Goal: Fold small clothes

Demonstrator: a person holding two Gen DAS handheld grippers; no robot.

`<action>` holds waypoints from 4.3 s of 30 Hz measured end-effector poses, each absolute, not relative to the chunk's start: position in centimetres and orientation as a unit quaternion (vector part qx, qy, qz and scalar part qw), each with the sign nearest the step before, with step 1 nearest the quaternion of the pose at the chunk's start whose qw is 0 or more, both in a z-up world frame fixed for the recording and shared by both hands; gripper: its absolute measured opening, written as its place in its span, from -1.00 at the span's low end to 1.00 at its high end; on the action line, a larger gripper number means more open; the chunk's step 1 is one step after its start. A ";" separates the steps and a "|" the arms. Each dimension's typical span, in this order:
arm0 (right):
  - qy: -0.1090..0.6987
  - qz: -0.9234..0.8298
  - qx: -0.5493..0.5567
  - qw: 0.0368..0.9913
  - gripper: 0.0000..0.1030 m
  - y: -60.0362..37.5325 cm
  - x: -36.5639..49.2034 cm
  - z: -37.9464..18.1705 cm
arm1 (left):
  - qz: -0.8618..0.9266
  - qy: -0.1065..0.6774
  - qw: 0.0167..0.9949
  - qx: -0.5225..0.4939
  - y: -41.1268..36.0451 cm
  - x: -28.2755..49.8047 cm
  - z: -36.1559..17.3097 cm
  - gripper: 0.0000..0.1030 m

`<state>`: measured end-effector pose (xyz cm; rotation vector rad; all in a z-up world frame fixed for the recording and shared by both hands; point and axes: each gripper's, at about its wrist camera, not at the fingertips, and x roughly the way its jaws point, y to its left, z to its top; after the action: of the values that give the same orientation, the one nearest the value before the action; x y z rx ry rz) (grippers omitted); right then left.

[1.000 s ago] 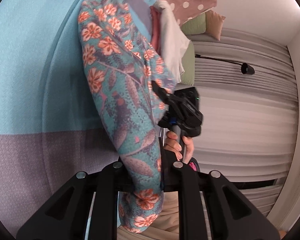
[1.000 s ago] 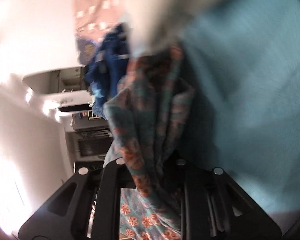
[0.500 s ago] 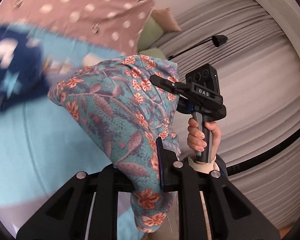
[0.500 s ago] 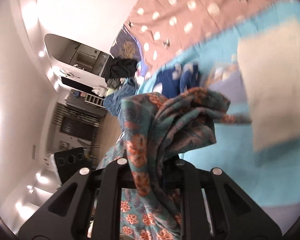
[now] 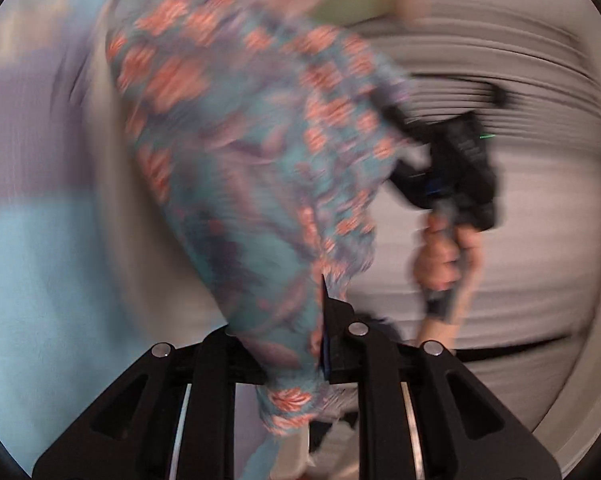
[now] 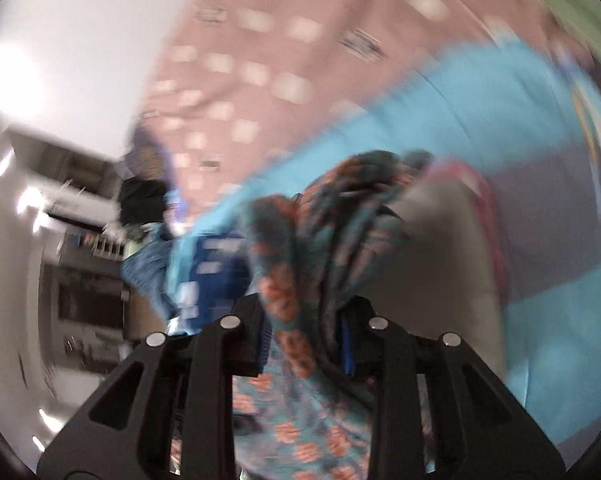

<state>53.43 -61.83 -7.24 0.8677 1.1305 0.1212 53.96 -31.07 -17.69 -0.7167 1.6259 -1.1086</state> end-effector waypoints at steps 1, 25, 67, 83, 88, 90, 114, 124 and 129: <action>0.517 0.042 0.428 0.740 -0.55 -63.1 52.8 -10.9 | -0.444 0.686 0.490 -0.304 -31.3 53.5 -20.2 -0.67; 0.321 0.021 0.116 0.940 0.37 -54.4 44.0 -10.2 | -0.489 0.500 0.660 -0.276 -30.3 57.7 -12.0 -0.04; 0.289 -0.065 -0.063 0.953 0.63 -49.2 41.2 -10.8 | -0.325 0.405 0.839 -0.163 -31.7 62.1 -13.6 0.00; 0.264 -0.171 -0.010 0.949 0.69 -47.8 38.4 -8.3 | -0.234 0.386 0.891 -0.044 -30.6 55.4 -7.2 0.30; 0.261 -0.161 0.070 0.949 0.69 -46.0 32.4 -3.6 | -0.210 0.357 0.910 0.002 -27.2 47.4 -2.7 0.53; 0.264 -0.172 0.062 0.947 0.69 -43.9 29.6 -1.6 | -0.190 0.359 0.914 0.013 -25.4 44.1 -1.6 0.71; 0.203 -0.148 0.002 0.968 0.75 -27.6 1.9 1.4 | -0.131 0.274 0.953 0.000 -6.7 11.8 -1.1 0.97; 0.243 -0.134 0.005 0.961 0.79 -26.1 2.5 -2.8 | -0.139 0.293 0.946 -0.003 -5.2 10.1 -4.7 0.97; 0.251 -0.137 -0.005 0.958 0.81 -25.4 2.7 -3.5 | -0.112 0.290 0.950 -0.014 -4.0 10.6 -4.8 0.97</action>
<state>2.73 -25.44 -3.52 -0.0110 0.5084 -0.2785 10.56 -4.00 -4.79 -0.0279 0.5893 -0.2281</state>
